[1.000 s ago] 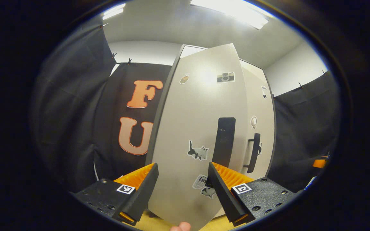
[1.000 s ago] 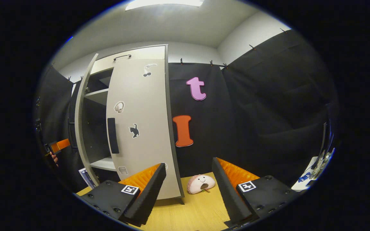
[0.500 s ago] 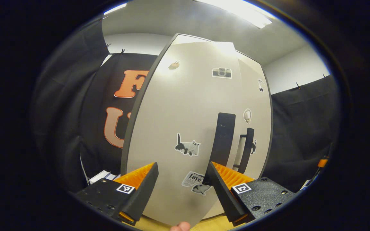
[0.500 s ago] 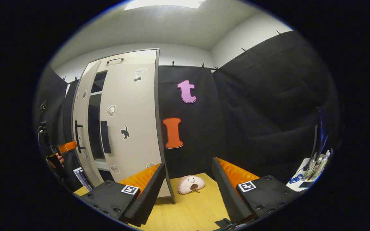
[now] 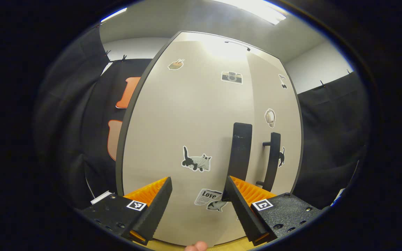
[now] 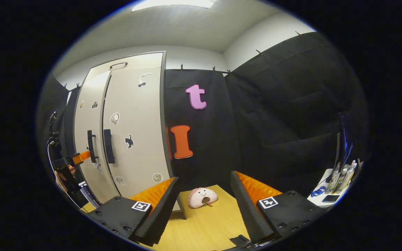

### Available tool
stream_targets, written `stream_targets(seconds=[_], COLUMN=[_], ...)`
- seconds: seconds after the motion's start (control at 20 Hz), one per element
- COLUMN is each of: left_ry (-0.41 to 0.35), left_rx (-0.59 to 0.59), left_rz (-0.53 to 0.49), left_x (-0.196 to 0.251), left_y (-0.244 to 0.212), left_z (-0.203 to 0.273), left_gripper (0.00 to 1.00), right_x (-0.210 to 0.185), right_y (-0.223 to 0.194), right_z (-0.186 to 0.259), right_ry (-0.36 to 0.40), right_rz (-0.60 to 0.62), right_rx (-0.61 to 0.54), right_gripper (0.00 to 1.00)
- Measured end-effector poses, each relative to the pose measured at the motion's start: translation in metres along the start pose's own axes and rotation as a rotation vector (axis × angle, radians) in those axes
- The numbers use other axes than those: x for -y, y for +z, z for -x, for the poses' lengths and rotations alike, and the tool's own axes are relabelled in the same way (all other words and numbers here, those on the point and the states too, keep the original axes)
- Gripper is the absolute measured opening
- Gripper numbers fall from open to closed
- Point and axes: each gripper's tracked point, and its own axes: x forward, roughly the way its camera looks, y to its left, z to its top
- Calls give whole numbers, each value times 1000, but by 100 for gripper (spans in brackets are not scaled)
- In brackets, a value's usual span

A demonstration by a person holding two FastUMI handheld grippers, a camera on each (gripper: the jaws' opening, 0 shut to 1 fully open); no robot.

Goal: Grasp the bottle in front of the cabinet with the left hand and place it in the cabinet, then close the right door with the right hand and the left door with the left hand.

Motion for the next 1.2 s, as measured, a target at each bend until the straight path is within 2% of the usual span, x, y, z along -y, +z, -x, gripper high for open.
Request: stream_targets(seconds=[0.15, 0.2, 0.25, 0.45, 0.7, 1.15, 1.2], left_ry=[-2, -2, -3, 3, 8, 28, 34], left_rx=[-2, -2, -1, -7, 21, 29, 23], left_rz=[-4, -3, -2, 33, 36, 30, 36], left_x=[1, 2, 2, 1, -10, -33, -35], left_y=[-3, -3, -3, -1, 17, 32, 30], left_z=[-3, -4, -6, 1, 42, 132, 141], left_gripper=[95, 92, 95, 95, 95, 95, 95], right_x=[1, 0, -2, -6, -31, -100, -108], right_y=[-2, -3, -2, -5, -20, -40, -44], right_z=[2, 3, 5, 7, 7, -5, -6], right_ry=[3, 6, 12, 17, 59, 215, 232], right_rz=[-1, 0, 3, 18, 20, 24, 25], right_rx=[-11, -12, -13, -11, -34, -69, -74], right_gripper=[96, 96, 96, 96, 96, 96, 89])
